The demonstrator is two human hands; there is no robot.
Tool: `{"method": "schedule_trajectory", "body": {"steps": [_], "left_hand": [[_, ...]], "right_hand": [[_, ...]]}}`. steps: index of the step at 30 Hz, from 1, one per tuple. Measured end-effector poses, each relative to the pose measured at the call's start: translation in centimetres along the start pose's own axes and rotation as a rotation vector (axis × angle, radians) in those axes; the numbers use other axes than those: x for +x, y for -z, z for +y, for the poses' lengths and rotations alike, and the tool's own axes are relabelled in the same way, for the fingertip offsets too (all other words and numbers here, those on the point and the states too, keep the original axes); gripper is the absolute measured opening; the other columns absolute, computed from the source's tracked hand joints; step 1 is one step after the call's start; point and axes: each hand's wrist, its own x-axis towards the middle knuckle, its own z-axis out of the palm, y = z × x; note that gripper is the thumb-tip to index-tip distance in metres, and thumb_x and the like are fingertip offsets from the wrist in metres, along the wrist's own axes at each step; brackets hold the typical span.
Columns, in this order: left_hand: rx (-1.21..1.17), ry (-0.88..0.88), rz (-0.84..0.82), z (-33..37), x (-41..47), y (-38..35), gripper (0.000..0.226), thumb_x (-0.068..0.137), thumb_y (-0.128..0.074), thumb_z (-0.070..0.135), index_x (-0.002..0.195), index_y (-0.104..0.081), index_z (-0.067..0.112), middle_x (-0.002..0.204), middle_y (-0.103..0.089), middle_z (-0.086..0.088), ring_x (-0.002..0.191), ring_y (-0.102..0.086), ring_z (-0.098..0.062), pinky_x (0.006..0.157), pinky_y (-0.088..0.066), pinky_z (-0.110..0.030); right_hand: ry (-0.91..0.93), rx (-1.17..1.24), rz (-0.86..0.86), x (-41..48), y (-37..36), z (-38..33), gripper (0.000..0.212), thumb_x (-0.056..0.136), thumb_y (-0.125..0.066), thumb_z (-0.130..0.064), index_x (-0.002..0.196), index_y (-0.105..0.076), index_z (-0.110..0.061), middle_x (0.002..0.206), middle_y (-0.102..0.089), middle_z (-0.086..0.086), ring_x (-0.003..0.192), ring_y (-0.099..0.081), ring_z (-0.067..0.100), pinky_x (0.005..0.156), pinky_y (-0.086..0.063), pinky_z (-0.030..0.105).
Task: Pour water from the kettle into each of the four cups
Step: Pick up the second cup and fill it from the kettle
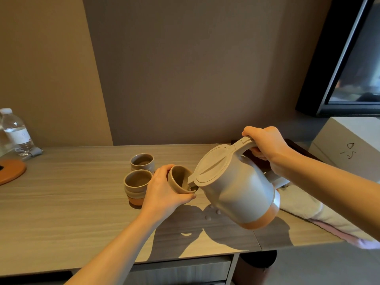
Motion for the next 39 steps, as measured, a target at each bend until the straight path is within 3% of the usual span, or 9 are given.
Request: {"method": "schedule_trajectory", "body": {"steps": [13, 19, 29, 39], "left_hand": [[-0.012, 0.017, 0.021, 0.0, -0.3, -0.1, 0.083, 0.048, -0.092, 0.048, 0.113, -0.041, 0.041, 0.109, -0.052, 0.019, 0.103, -0.052, -0.008, 0.077, -0.046, -0.020], [-0.089, 0.073, 0.029, 0.0, -1.0, 0.0, 0.084, 0.047, -0.092, 0.046, 0.116, -0.045, 0.038, 0.111, -0.055, 0.016, 0.102, -0.053, -0.008, 0.069, -0.039, -0.010], [-0.135, 0.101, 0.031, 0.3, -2.1, 0.1, 0.085, 0.049, -0.093, 0.040, 0.116, -0.041, 0.039, 0.111, -0.052, 0.019, 0.102, -0.051, -0.005, 0.067, -0.035, -0.006], [-0.142, 0.128, 0.075, -0.2, -2.7, -0.6, 0.090, 0.046, -0.093, 0.043, 0.119, -0.041, 0.037, 0.115, -0.054, 0.016, 0.107, -0.052, -0.007, 0.082, -0.044, -0.020]], "right_hand": [[0.035, -0.065, 0.018, 0.0, -0.2, -0.8, 0.029, 0.085, -0.058, -0.030, 0.079, -0.062, -0.002, 0.078, -0.054, 0.015, 0.075, -0.053, 0.024, 0.073, -0.046, 0.034], [0.050, -0.076, 0.010, -0.4, -0.3, -1.2, 0.029, 0.085, -0.057, -0.029, 0.072, -0.061, -0.003, 0.071, -0.054, 0.012, 0.072, -0.054, 0.022, 0.072, -0.047, 0.034], [0.091, -0.103, -0.020, -0.5, -0.6, -1.4, 0.032, 0.086, -0.057, -0.027, 0.061, -0.057, -0.007, 0.066, -0.053, 0.010, 0.070, -0.053, 0.022, 0.071, -0.047, 0.034], [0.103, -0.132, -0.027, -0.2, -0.6, -1.3, 0.032, 0.083, -0.058, -0.030, 0.073, -0.064, -0.001, 0.080, -0.062, 0.018, 0.079, -0.060, 0.027, 0.076, -0.052, 0.038]]}}
